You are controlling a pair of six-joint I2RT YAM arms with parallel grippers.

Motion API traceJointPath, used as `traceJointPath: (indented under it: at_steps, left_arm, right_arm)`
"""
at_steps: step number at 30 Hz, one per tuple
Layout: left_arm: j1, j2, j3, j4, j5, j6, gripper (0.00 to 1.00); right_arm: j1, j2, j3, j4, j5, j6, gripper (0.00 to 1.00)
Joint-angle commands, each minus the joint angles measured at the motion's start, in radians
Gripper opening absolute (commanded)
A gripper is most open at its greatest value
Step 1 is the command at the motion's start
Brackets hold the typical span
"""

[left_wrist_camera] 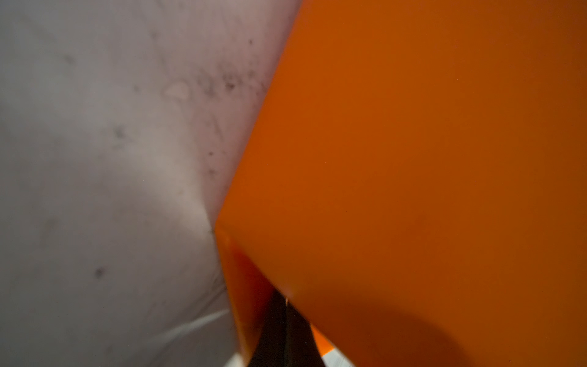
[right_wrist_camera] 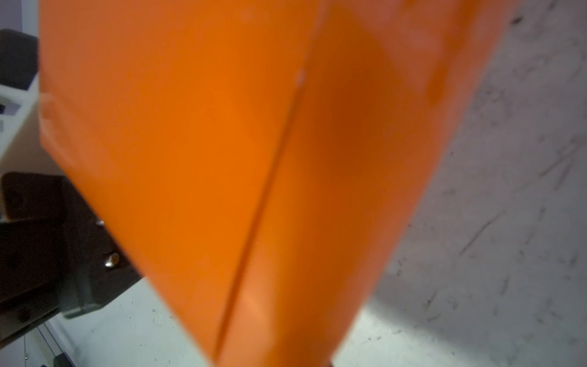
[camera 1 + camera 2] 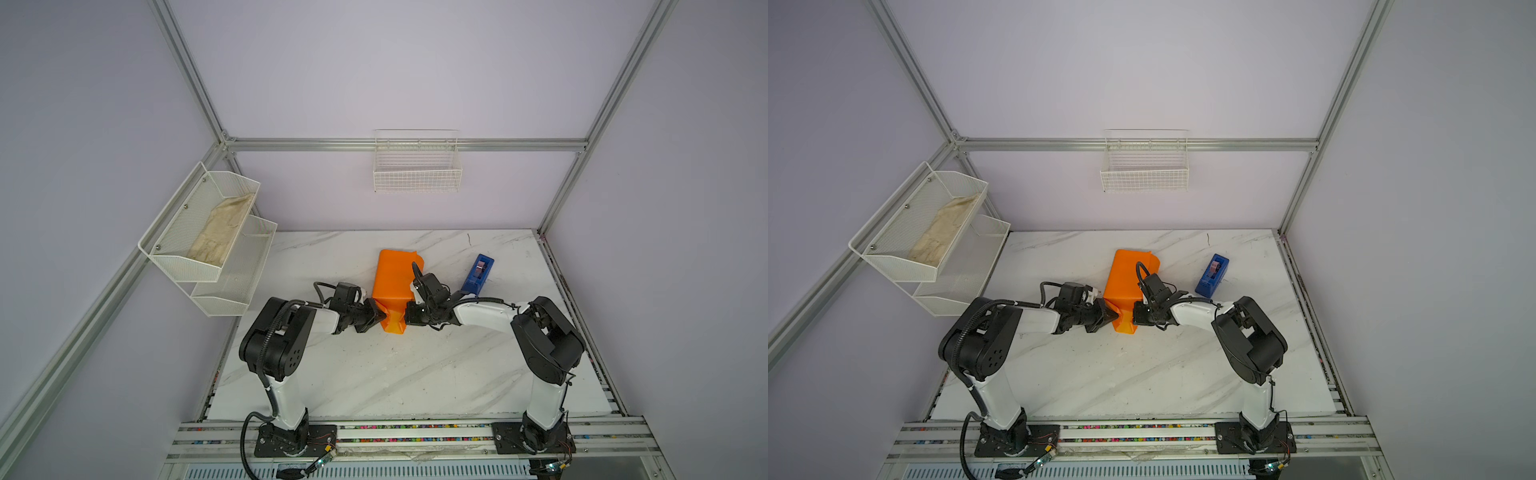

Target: Wrap the gift box in paper

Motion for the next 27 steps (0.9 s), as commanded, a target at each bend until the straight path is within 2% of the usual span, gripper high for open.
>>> traceJointPath:
  at_steps: [1, 11, 27]
  left_arm:
    - [-0.005, 0.038, 0.017, -0.094, 0.002, 0.028, 0.02]
    - [-0.005, 0.04, 0.025, -0.096, 0.008, 0.029, 0.02]
    - [-0.008, 0.016, 0.06, -0.108, 0.024, 0.03, 0.04]
  right_arm:
    - [0.008, -0.005, -0.032, 0.107, 0.031, 0.09, 0.0]
    - [0.016, 0.037, -0.061, 0.284, 0.08, 0.168, 0.0]
    - [0.037, 0.11, -0.087, 0.403, 0.129, 0.227, 0.0]
